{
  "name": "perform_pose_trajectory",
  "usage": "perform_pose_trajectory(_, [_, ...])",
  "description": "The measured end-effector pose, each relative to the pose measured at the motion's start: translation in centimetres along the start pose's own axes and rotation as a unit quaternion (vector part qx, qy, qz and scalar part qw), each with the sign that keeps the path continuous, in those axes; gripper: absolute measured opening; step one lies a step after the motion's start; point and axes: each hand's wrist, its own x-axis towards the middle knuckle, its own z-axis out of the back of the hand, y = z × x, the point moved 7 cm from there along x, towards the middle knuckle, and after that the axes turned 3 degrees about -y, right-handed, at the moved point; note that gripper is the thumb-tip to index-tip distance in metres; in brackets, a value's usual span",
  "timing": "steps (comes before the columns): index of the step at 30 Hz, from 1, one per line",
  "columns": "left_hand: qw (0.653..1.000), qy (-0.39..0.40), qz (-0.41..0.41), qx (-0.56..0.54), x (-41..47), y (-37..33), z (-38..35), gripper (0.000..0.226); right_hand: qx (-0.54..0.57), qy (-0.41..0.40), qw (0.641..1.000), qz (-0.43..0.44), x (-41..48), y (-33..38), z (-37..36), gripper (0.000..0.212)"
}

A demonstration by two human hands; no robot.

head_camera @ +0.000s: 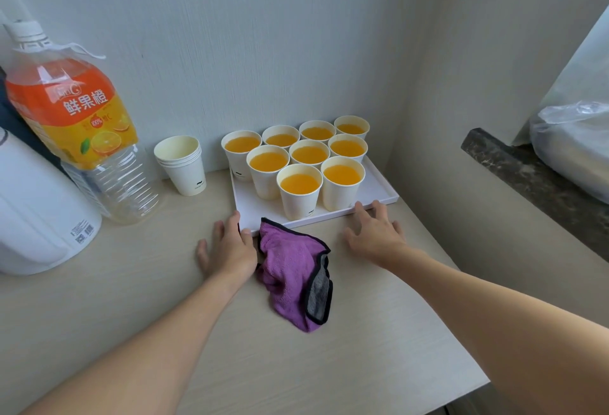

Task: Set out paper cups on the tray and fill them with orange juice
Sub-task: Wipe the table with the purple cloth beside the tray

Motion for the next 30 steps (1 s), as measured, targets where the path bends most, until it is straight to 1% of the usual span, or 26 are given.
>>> perform_pose_trajectory(2, [1.0,-0.009,-0.001,-0.004,-0.1,0.0,0.0,0.047,-0.01,0.009,1.0,-0.007,0.2,-0.2,-0.1,0.069])
perform_pose_trajectory(4, [1.0,-0.016,-0.003,-0.005,-0.3,-0.1,0.1,0.047,-0.038,0.001,0.999,-0.015,-0.1,0.0,0.2,0.062])
perform_pose_trajectory(6, [1.0,-0.018,-0.003,-0.006,-0.1,-0.2,0.2,0.046,-0.06,-0.056,0.997,-0.005,-1.3,1.5,0.9,0.046])
perform_pose_trajectory(7, [1.0,-0.015,-0.002,-0.01,-0.1,-0.1,0.3,0.046,-0.054,-0.088,0.994,0.021,-2.5,3.0,1.2,0.04])
perform_pose_trajectory(8, [1.0,-0.009,-0.002,-0.018,0.1,0.0,0.3,0.046,-0.022,-0.112,0.991,0.068,-3.6,4.7,1.2,0.038])
perform_pose_trajectory(9, [1.0,-0.001,-0.005,-0.029,0.1,0.0,0.5,0.046,0.024,-0.11,0.986,0.124,-4.9,6.6,0.9,0.038])
perform_pose_trajectory(10, [0.999,0.01,-0.008,-0.043,0.2,0.0,0.6,0.047,0.062,-0.081,0.978,0.183,-6.1,8.3,0.2,0.042])
perform_pose_trajectory(11, [0.998,0.023,-0.017,-0.059,0.1,-0.1,0.8,0.049,0.059,-0.045,0.968,0.24,-7.2,9.8,-0.7,0.049])
perform_pose_trajectory(12, [0.996,0.04,-0.024,-0.08,-0.1,0.0,1.1,0.05,0.014,-0.015,0.958,0.286,-7.9,10.9,-1.7,0.054])
perform_pose_trajectory(13, [0.992,0.057,-0.029,-0.11,-0.3,0.0,1.4,0.053,-0.044,-0.003,0.948,0.316,-8.3,11.4,-2.4,0.056])
perform_pose_trajectory(14, [0.986,0.071,-0.031,-0.145,-0.4,0.1,1.6,0.056,-0.092,-0.007,0.94,0.329,-8.4,11.5,-2.8,0.055])
perform_pose_trajectory(15, [0.982,0.08,-0.023,-0.172,-0.4,0.6,2.3,0.059,-0.128,-0.02,0.938,0.323,-8.4,11.7,-2.8,0.05])
perform_pose_trajectory(16, [0.979,0.087,-0.015,-0.185,-0.3,0.9,2.9,0.062,-0.15,-0.032,0.942,0.297,-8.2,11.6,-2.6,0.045])
perform_pose_trajectory(18, [0.979,0.081,0.0,-0.187,0.3,1.8,4.4,0.065,-0.193,-0.037,0.956,0.217,-7.8,11.2,-2.2,0.038])
perform_pose_trajectory(19, [0.979,0.071,0.007,-0.191,0.8,2.1,5.2,0.066,-0.221,-0.038,0.956,0.191,-7.7,11.3,-2.1,0.038])
perform_pose_trajectory(21, [0.977,0.042,0.018,-0.207,1.8,2.5,6.9,0.065,-0.236,-0.05,0.954,0.179,-8.0,12.8,-2.0,0.039])
perform_pose_trajectory(23, [0.973,0.017,0.027,-0.229,2.8,2.5,8.2,0.063,-0.197,-0.08,0.954,0.212,-8.2,15.6,-1.8,0.039])
perform_pose_trajectory(25, [0.968,0.001,0.039,-0.248,4.0,2.4,8.9,0.061,-0.146,-0.085,0.953,0.251,-7.9,18.7,-1.8,0.04])
perform_pose_trajectory(27, [0.959,-0.007,0.059,-0.276,5.2,2.1,9.4,0.055,-0.112,-0.058,0.956,0.265,-6.8,21.2,-1.9,0.041])
perform_pose_trajectory(29, [0.949,-0.003,0.082,-0.304,6.1,1.9,9.4,0.049,-0.08,-0.032,0.962,0.258,-5.2,23.1,-1.8,0.044])
perform_pose_trajectory(30, [0.945,0.008,0.095,-0.312,6.5,1.8,9.2,0.049,-0.052,-0.02,0.968,0.246,-4.2,23.8,-1.7,0.045])
